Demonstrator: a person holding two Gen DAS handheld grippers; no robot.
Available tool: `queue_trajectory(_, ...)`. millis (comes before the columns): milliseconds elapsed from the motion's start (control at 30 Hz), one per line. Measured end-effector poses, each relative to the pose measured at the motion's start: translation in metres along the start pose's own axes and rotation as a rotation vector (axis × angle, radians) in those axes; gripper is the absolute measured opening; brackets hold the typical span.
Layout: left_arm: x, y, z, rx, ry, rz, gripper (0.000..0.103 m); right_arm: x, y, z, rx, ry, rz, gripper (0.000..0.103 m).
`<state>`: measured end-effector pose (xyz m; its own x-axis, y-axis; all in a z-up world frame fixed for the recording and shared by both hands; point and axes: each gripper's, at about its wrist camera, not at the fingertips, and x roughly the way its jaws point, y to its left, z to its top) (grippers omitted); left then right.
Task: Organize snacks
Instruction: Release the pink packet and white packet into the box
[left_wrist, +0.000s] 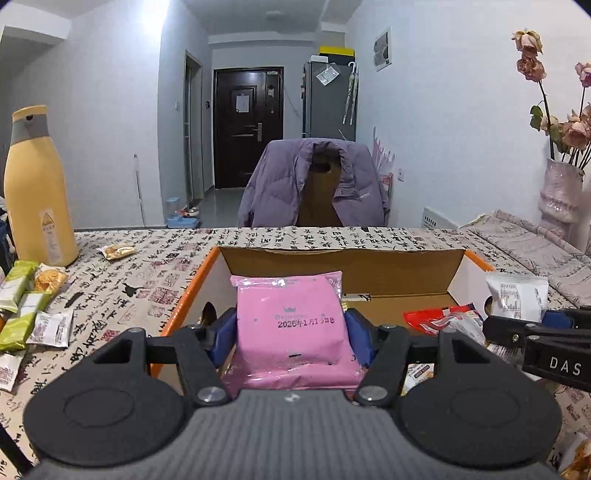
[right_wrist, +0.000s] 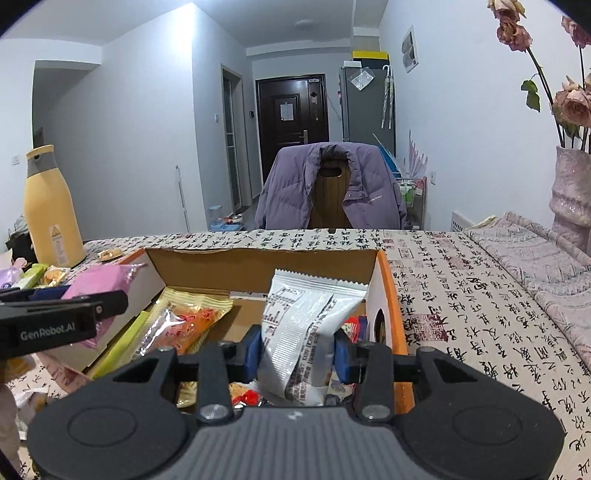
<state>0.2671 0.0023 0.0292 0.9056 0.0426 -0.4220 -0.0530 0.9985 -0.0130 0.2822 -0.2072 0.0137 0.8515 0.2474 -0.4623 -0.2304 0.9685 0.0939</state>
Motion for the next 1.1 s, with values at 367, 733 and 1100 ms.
queue_trajectory(367, -0.013, 0.006, 0.004, -0.051, -0.091, 0.036, 0.103, -0.008, -0.004, 0.001, 0.018, -0.051, -0.002, 0.103)
queue_trajectory(733, -0.019, 0.007, 0.009, -0.068, -0.109, 0.027, 0.103, -0.013, 0.001, 0.005, -0.007, -0.057, -0.019, 0.103)
queue_trajectory(1100, -0.054, 0.008, 0.029, -0.092, -0.14, 0.017, 0.103, -0.041, 0.009, 0.016, -0.041, -0.073, -0.055, 0.103)
